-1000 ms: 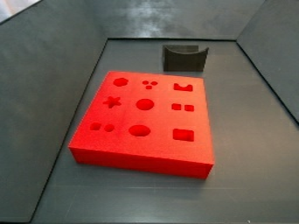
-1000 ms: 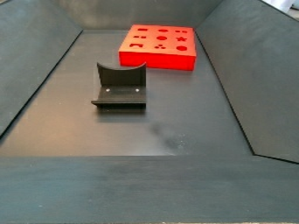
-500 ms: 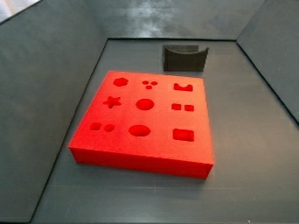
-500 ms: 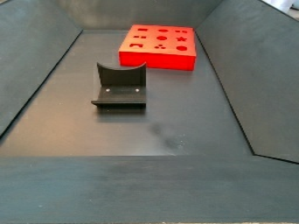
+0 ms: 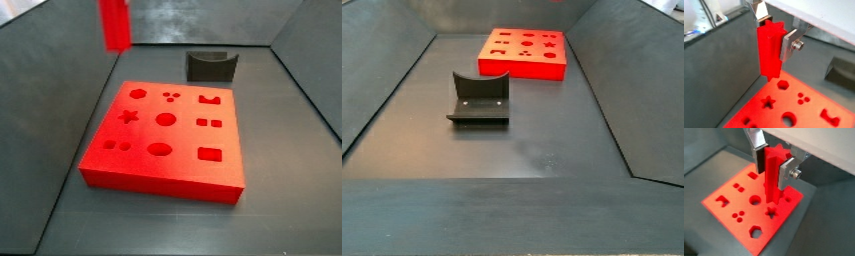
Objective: Pick up the star object. Move up. Move to above the board. Insert the star object.
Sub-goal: Insert the star object.
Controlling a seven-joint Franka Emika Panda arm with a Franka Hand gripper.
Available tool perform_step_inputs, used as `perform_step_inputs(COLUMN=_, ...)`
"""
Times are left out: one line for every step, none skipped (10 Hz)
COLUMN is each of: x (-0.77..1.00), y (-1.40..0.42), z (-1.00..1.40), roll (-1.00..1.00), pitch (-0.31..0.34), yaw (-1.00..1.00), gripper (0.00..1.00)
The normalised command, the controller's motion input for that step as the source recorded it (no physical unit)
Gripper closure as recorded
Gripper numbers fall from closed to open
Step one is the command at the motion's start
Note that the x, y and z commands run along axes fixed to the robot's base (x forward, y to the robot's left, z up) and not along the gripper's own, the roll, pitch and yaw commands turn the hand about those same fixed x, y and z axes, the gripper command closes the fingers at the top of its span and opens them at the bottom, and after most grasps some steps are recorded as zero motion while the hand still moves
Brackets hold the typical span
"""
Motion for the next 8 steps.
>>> perform_step_inputs(x=-0.04, y=-0.05, z=-0.73, roll=-0.01, pitch=-0.193, yaw=-0.99, gripper=1.0)
perform_step_inputs(x=-0.04, y=-0.03, z=-0.59, roll=-0.07, pitch=-0.226, yaw=-0.98, gripper=1.0)
perform_step_inputs(x=0.0, y=0.0, z=-0.49, roll=-0.12, pitch=-0.213, yaw=-0.9, gripper=1.0)
perform_step_inputs(x=0.05, y=0.0, z=-0.43, roll=-0.15, pitch=-0.204, yaw=-0.87, gripper=1.0)
perform_step_inputs(x=0.23, y=0.0, z=-0.33, roll=-0.14, pitch=-0.184, yaw=-0.77, gripper=1.0)
perform_step_inputs(x=0.0, y=0.0, z=0.0, roll=0.0, pitch=0.0, yaw=-0.02, gripper=1.0)
perform_step_inputs(x=0.0, y=-0.03, z=-0.29, roll=0.0, pitch=-0.119, yaw=0.0, gripper=1.0)
perform_step_inputs(x=0.1, y=-0.07, z=-0.8, roll=0.03, pitch=-0.14, yaw=-0.05, gripper=1.0)
